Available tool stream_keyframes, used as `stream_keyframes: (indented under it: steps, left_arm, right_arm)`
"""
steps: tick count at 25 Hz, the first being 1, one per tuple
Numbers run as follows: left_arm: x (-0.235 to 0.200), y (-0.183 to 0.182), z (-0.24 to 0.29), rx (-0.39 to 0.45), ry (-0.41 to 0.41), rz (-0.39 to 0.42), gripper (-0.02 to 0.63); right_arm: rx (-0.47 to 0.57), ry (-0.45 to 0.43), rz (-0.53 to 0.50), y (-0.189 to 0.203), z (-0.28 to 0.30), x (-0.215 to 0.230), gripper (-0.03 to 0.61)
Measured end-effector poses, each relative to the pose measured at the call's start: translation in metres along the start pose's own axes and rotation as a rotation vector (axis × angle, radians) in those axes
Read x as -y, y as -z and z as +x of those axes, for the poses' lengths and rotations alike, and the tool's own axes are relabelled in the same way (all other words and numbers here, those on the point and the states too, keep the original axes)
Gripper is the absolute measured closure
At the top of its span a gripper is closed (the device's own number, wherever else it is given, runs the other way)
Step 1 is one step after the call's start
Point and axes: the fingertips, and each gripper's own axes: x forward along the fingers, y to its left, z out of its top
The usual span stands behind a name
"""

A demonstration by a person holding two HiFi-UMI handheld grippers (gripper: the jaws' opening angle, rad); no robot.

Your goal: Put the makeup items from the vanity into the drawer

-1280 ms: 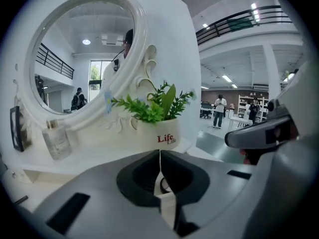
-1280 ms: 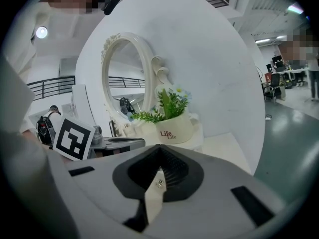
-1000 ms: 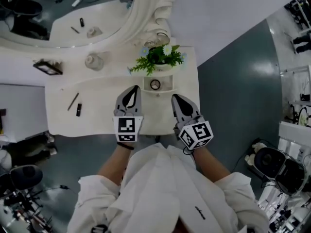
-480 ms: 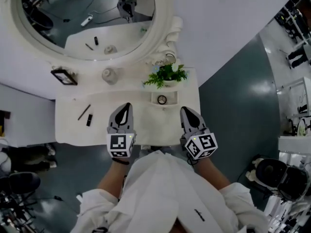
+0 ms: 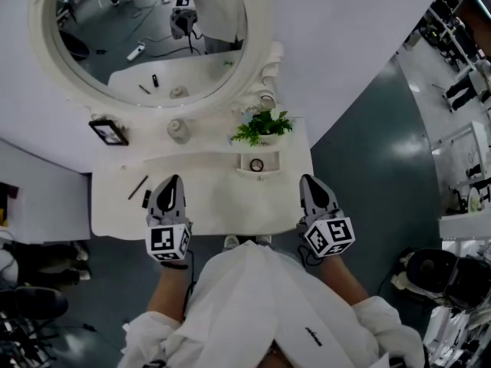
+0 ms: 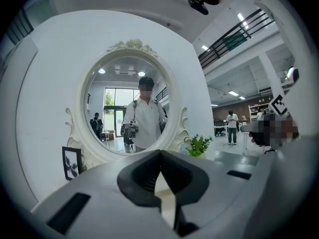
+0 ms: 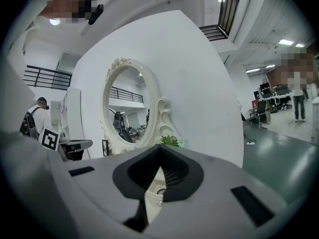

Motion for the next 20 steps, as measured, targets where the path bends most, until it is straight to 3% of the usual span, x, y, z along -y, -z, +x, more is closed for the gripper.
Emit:
stream_keyframes:
  steps: [10,20]
  left_arm:
    - [-0.037,-0.02,-0.027,0.067,-0.06,0.03,0.586]
    - [-0.027,-0.019,-0.026,0.08,-0.047,0.008,0.586]
  right_arm:
    - [0.038,0.049,-0.028,-0.017,-0.016,0.007,0.561]
    - [0.035,0.081,-0.02,-0.014,-0.024,0.012,0.561]
